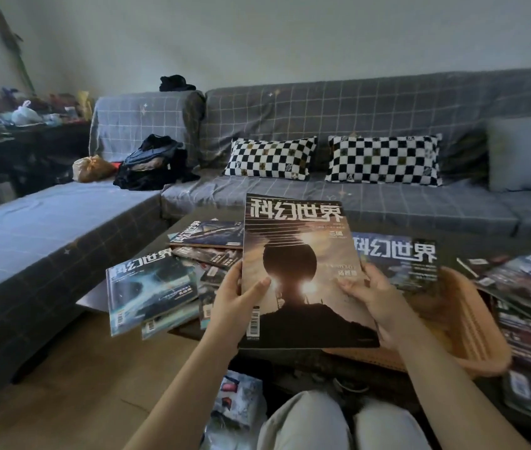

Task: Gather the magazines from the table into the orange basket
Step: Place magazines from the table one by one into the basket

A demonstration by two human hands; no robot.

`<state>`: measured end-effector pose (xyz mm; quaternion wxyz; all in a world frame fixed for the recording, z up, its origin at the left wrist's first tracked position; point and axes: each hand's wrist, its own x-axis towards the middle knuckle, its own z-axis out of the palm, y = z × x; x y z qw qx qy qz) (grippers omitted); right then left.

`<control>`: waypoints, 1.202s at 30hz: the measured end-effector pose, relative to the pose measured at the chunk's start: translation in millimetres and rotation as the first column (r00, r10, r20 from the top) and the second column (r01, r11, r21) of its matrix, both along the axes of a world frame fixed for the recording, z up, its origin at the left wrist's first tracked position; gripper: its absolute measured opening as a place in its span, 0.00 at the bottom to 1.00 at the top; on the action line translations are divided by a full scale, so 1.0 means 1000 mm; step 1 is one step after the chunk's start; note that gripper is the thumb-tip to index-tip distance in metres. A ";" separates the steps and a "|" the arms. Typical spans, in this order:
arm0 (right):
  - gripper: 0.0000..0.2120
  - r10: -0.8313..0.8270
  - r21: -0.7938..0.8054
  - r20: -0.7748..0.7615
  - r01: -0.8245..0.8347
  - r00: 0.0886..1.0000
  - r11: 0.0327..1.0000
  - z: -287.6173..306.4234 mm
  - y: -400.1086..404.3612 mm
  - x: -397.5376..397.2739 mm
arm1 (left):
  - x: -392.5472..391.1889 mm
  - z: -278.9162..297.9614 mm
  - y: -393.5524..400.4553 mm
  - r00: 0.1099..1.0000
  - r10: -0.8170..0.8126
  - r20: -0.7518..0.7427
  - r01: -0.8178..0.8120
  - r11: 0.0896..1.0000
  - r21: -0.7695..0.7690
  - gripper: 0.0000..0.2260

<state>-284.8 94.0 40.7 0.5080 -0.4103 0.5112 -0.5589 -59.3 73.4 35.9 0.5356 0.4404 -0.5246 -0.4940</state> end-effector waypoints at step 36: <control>0.22 -0.112 0.239 -0.802 0.487 0.587 0.840 -0.041 0.000 -0.127 | -0.178 -0.046 -0.050 0.687 -0.025 0.726 0.026 1.000 0.010 0.05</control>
